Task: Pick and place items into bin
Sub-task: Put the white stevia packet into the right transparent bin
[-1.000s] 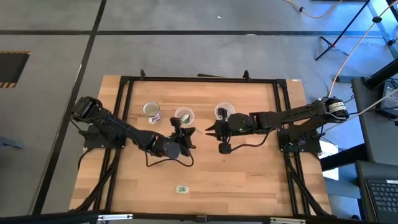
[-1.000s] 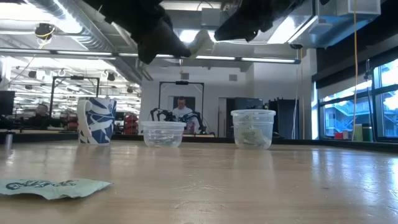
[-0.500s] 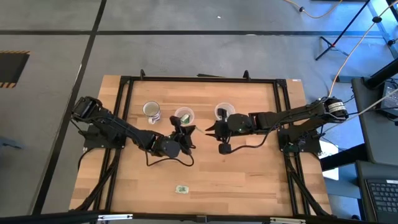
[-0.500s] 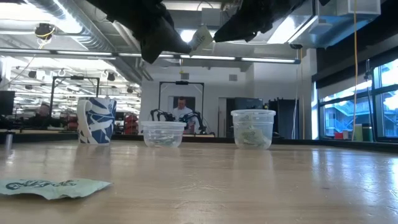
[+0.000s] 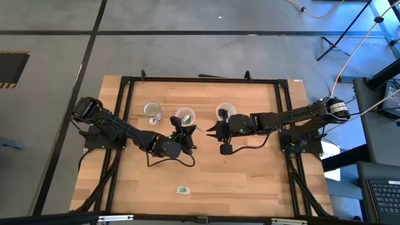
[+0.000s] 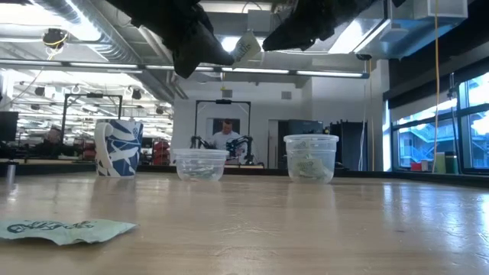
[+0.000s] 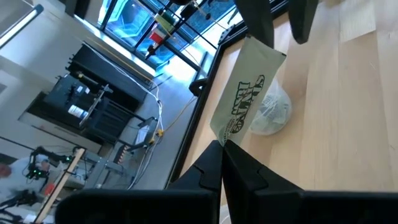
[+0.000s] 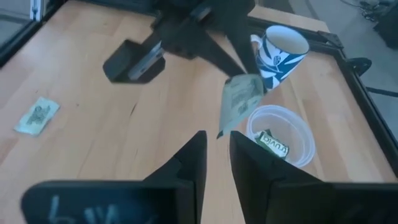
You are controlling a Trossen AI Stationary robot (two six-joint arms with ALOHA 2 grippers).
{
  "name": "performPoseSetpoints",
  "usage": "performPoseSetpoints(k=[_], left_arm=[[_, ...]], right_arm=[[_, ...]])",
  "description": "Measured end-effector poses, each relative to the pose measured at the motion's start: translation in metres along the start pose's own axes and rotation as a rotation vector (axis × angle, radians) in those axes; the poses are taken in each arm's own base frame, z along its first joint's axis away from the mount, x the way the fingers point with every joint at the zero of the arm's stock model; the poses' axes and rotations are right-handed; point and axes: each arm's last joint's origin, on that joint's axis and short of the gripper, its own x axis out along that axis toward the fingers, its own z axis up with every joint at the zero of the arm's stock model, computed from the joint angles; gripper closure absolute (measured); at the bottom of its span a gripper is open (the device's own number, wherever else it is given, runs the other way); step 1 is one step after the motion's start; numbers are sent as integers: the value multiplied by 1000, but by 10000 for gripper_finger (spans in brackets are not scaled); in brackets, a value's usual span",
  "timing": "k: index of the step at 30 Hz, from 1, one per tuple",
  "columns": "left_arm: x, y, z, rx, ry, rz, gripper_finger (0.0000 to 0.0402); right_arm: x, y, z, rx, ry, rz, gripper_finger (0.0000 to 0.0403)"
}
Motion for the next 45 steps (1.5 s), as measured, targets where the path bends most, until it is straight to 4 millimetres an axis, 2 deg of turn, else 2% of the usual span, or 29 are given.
performPoseSetpoints(k=[5, 14, 20, 29, 34, 38, 45], left_arm=[[0, 0, 0, 0, 0, -1, 399], [0, 0, 0, -3, -2, -1, 398], [0, 3, 5, -63, -30, 19, 399], [-1, 6, 12, -141, -69, 36, 398], [-1, 7, 14, -166, -85, 36, 399], [-1, 7, 16, -164, -108, 20, 398], [-1, 7, 16, -149, -112, 10, 399]], right_arm=[[0, 0, 2, -9, -18, -3, 312], [0, 0, 3, 16, -27, -5, 191], [0, -1, 4, 23, -42, -6, 159], [-2, -3, 16, 40, -161, -23, 157], [-2, -4, 15, 85, -158, -55, 161], [-1, -4, 14, 101, -145, -59, 192], [-1, -4, 14, 92, -145, -56, 277]])
